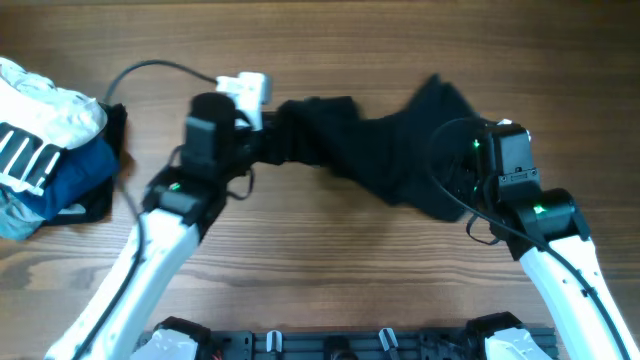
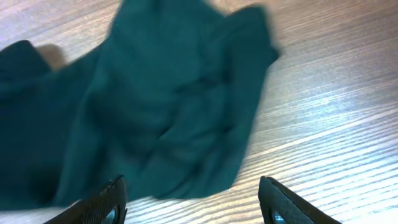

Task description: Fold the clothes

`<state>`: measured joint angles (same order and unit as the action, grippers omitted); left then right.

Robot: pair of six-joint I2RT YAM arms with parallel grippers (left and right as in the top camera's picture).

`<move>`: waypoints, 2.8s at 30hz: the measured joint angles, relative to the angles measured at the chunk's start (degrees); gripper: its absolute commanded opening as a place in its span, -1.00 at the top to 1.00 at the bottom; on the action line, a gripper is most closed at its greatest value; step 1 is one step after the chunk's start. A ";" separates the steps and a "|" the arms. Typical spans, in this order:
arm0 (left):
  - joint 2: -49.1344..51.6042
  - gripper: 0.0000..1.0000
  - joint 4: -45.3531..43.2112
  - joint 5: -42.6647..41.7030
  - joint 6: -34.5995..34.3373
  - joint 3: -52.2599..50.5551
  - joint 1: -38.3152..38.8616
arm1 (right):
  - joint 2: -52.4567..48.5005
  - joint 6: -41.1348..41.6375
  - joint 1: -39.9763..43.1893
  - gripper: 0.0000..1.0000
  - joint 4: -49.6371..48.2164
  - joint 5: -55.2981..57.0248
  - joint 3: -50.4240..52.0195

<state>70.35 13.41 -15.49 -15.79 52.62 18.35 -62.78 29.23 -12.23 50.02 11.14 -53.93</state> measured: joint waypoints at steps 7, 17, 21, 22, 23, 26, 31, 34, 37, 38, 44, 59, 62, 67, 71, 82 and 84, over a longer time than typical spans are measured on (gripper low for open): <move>-5.38 0.92 13.11 -0.02 0.02 0.00 -0.81 | -5.81 -7.04 0.00 -0.47 -1.14 -9.20 -0.04; -5.88 0.92 21.33 -0.02 0.00 -0.07 -0.81 | -32.44 -11.10 0.00 -0.48 -8.07 -12.59 -23.21; -5.92 0.92 21.46 -0.04 0.00 -0.07 -0.81 | -45.00 -12.13 0.00 -0.50 -12.85 -11.30 -33.16; -5.92 0.92 21.42 -0.04 0.02 -0.07 -0.81 | -48.52 -12.48 0.00 -0.50 -13.62 -10.45 -35.28; -5.92 0.92 21.42 -0.02 0.00 -0.07 -0.81 | -51.04 -12.68 0.00 -0.49 -14.19 -9.73 -36.54; -5.92 0.92 21.40 -0.04 0.00 -0.07 -0.81 | -58.07 -12.90 0.00 -0.47 -16.59 -7.50 -38.38; -5.92 0.92 21.40 -0.04 0.02 -0.07 -0.81 | -62.82 -12.79 0.46 -0.43 -18.80 -5.49 -38.38; -5.92 0.92 21.38 -0.04 0.02 -0.07 -0.81 | -63.36 -12.68 1.20 -0.32 -20.50 -5.53 -38.40; -5.92 0.92 21.31 -0.04 0.00 -0.07 -0.81 | -63.69 -12.57 1.62 0.26 -20.92 -5.57 -38.49; -5.92 0.92 21.31 -0.04 0.00 -0.07 -0.81 | -63.80 -12.48 1.64 0.55 -20.94 -5.66 -38.49; -5.92 0.90 21.09 -0.04 0.00 -0.07 -0.81 | -64.87 -12.92 1.62 0.92 -20.90 -8.87 -38.49; -5.90 0.92 6.78 4.22 -0.02 -0.07 -0.92 | -46.49 -12.63 5.44 0.92 -4.37 -6.49 -38.77; -5.90 0.92 3.26 7.32 0.00 -0.07 -2.38 | -35.01 -12.37 7.23 0.92 0.90 -5.62 -39.15; -5.92 0.92 3.02 9.51 0.02 1.95 -9.09 | -20.57 -12.02 9.73 0.92 7.06 -5.07 -39.23; -6.84 0.92 3.67 9.90 0.00 7.17 -13.86 | -12.04 -12.04 11.45 0.92 9.38 -5.07 -39.23; 1.07 0.92 -14.60 7.23 0.00 10.62 -14.78 | -20.90 -13.62 11.65 0.92 -5.18 -5.09 -39.63; 7.58 0.92 -27.47 6.93 0.04 10.75 -14.78 | -26.27 -14.43 11.69 0.92 -17.33 -5.62 -39.67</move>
<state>77.93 -14.06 -8.56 -15.75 63.37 3.57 -89.06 14.81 -0.54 32.69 5.52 -93.60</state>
